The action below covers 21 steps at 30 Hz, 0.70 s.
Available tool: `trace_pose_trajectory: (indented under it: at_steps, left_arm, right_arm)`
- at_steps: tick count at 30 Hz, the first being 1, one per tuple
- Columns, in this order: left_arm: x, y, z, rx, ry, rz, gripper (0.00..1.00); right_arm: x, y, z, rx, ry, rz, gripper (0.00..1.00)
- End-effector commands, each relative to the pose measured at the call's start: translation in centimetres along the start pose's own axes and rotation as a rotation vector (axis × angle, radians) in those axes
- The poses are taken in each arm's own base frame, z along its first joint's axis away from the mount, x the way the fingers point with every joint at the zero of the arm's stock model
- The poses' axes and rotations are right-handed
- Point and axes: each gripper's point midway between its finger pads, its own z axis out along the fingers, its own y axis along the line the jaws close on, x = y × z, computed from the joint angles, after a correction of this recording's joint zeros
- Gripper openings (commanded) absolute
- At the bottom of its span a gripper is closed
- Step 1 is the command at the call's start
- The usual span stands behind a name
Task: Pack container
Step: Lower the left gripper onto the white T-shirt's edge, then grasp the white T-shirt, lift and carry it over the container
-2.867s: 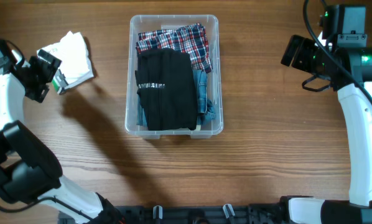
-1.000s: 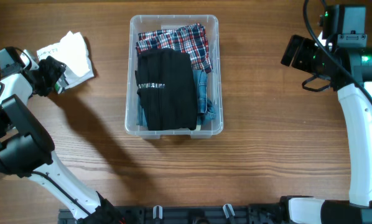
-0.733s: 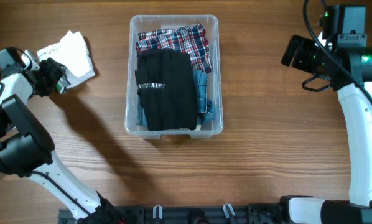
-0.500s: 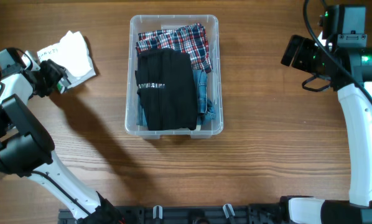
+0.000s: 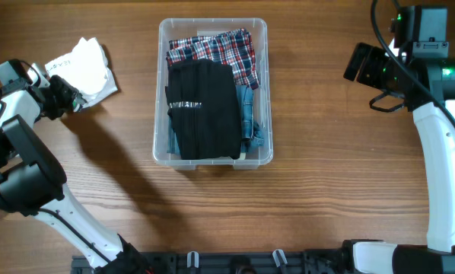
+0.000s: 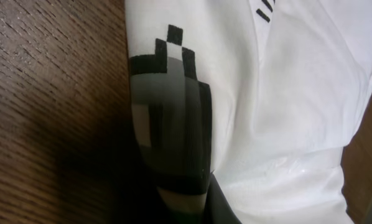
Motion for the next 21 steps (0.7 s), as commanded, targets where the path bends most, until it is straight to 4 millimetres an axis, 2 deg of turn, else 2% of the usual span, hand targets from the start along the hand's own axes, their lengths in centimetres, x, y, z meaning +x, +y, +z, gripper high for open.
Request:
trace_pose_trajectory:
  at_steps: [1, 7, 12, 14, 18, 21]
  left_arm:
    - [0.8, -1.1, -1.3, 0.049, 0.025, -0.002, 0.04]
    - [-1.9, -5.9, -6.7, 0.13, -0.1, 0.081, 0.04]
    - [-2.9, -9.6, -10.2, 0.183, -0.182, 0.117, 0.04]
    - [-2.9, -11.2, -11.5, 0.209, -0.205, 0.121, 0.04]
    - [-2.4, -15.8, -13.9, 0.321, -0.231, 0.148, 0.04]
    - [-1.3, -20.5, -16.0, 0.449, -0.242, 0.19, 0.04]
  right_arm:
    - [-0.2, -0.2, 0.1, 0.012, -0.007, -0.008, 1.0]
    - [-0.2, -0.2, 0.1, 0.012, -0.007, -0.008, 1.0]
    - [-0.2, -0.2, 0.1, 0.012, -0.007, -0.008, 1.0]
    - [-0.2, -0.2, 0.1, 0.013, -0.007, -0.008, 1.0]
    - [-0.2, -0.2, 0.1, 0.012, -0.007, -0.008, 1.0]
    - [-0.2, -0.2, 0.1, 0.012, -0.007, -0.008, 1.0]
